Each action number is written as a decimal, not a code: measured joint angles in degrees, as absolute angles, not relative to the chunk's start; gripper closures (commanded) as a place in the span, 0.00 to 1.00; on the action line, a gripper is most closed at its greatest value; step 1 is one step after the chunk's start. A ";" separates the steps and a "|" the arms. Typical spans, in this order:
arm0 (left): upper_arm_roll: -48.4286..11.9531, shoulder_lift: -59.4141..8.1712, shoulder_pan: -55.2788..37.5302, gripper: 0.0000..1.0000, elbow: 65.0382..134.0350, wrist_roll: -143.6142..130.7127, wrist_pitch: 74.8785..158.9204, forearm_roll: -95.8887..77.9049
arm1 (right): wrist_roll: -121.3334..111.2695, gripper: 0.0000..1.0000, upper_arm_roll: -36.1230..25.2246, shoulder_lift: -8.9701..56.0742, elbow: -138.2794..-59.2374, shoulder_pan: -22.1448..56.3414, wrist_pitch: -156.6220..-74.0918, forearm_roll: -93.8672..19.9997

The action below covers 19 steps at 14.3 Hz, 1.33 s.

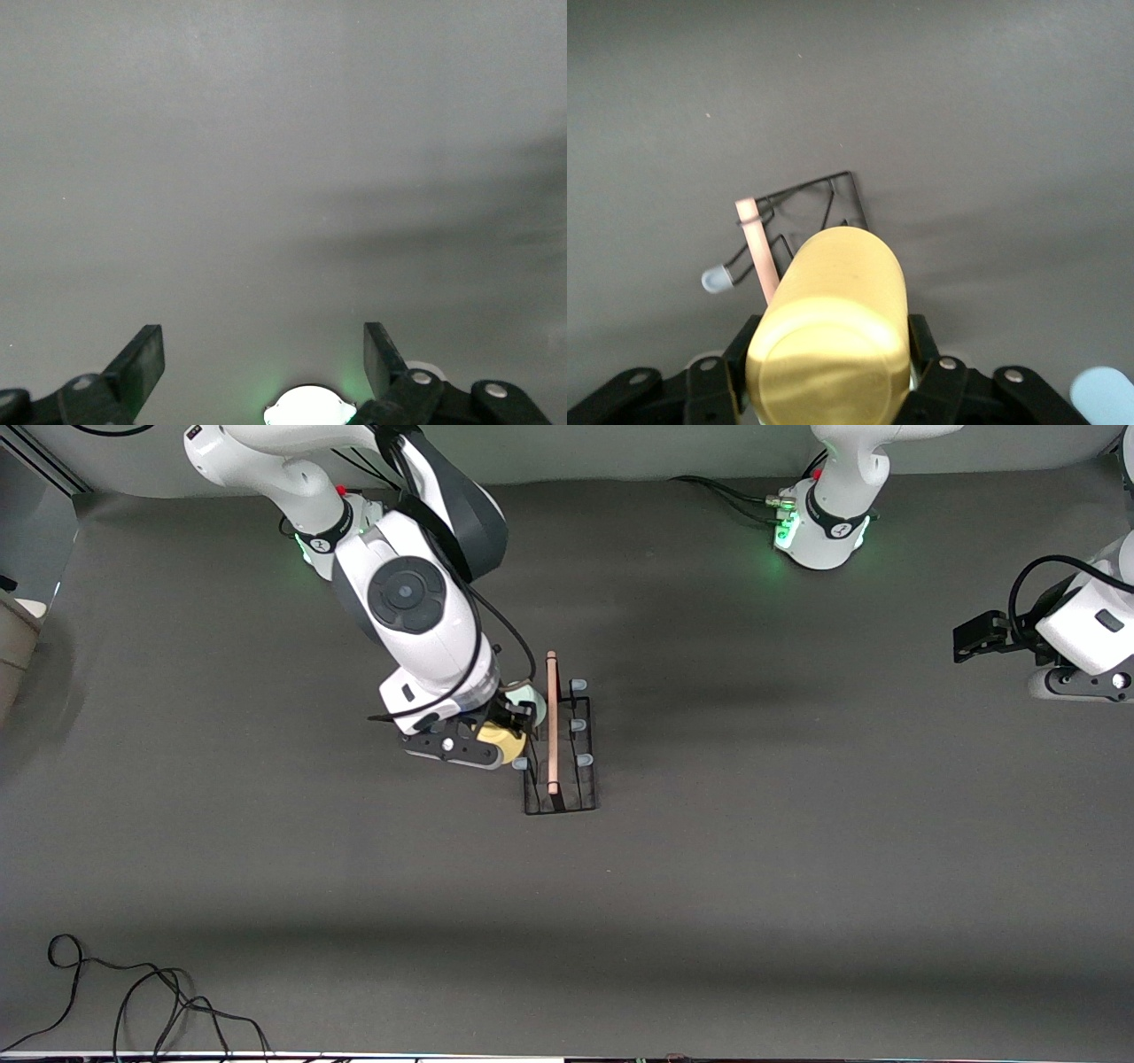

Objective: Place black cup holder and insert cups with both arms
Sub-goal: 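Lower the yellow cup onto a rack peg and open the right gripper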

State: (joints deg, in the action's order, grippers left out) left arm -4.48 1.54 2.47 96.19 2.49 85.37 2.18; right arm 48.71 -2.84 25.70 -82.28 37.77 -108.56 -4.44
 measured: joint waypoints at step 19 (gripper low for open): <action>-4.49 1.54 2.47 0.00 96.19 2.49 85.36 2.18 | 49.21 0.00 -3.41 34.83 -84.74 37.92 -122.14 -4.44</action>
State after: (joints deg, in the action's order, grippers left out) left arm -4.49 1.54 2.47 96.19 2.49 85.36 2.18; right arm 49.21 -3.41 34.83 -84.74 37.92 -122.14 -4.44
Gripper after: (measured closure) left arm 0.000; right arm 0.004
